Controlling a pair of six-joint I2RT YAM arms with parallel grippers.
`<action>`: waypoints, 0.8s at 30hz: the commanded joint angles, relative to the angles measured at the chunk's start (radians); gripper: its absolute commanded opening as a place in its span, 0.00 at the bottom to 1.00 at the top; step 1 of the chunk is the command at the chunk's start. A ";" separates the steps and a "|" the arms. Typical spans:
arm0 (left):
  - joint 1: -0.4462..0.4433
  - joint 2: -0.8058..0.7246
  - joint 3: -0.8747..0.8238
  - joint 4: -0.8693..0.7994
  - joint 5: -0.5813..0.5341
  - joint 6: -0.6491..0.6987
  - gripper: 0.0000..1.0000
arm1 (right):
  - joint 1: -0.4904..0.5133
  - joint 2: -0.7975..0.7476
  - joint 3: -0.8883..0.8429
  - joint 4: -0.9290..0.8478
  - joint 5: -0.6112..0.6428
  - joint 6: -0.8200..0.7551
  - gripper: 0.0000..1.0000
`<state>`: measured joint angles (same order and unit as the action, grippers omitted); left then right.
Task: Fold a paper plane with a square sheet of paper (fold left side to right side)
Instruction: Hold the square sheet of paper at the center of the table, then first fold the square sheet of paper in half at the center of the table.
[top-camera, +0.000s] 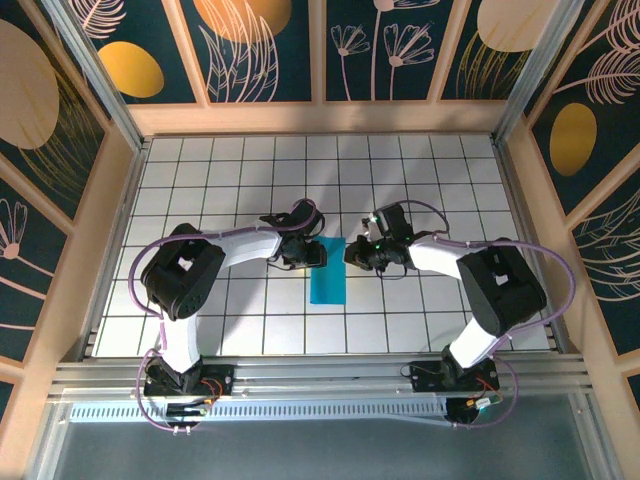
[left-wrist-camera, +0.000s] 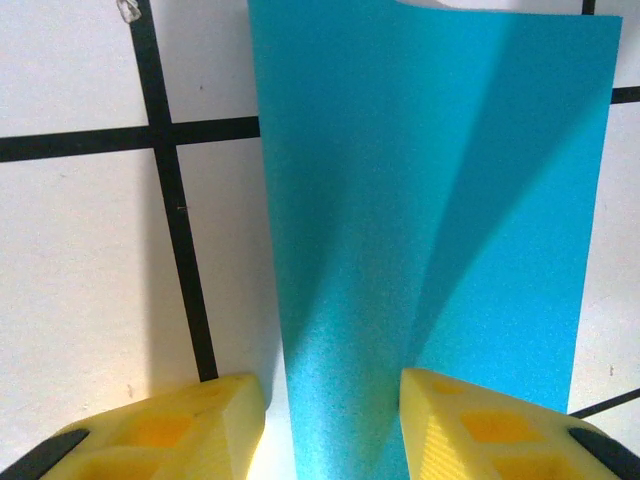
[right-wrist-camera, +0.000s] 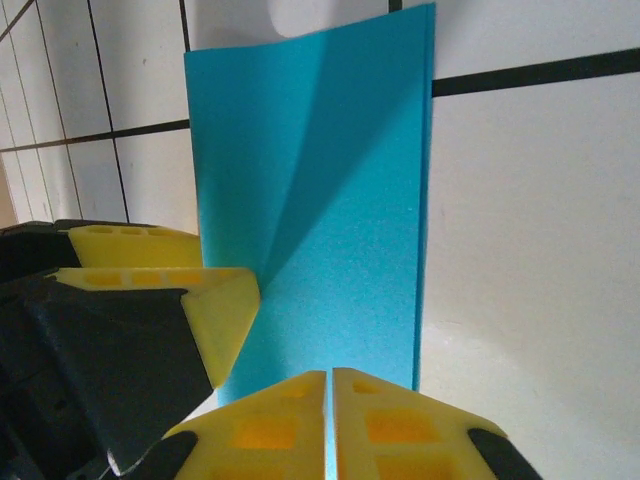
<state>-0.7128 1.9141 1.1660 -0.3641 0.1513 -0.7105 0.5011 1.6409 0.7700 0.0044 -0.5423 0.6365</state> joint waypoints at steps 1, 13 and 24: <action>-0.011 0.103 -0.029 -0.013 -0.010 0.006 0.43 | 0.020 0.033 0.034 0.038 -0.028 0.011 0.08; -0.010 0.103 -0.026 -0.018 -0.013 0.007 0.43 | 0.040 0.105 0.045 0.028 -0.026 0.011 0.04; -0.011 0.089 -0.032 -0.009 -0.010 0.006 0.43 | 0.040 0.135 0.016 -0.053 0.038 -0.024 0.01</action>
<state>-0.7128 1.9179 1.1721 -0.3717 0.1509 -0.7105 0.5335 1.7554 0.7959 0.0067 -0.5461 0.6342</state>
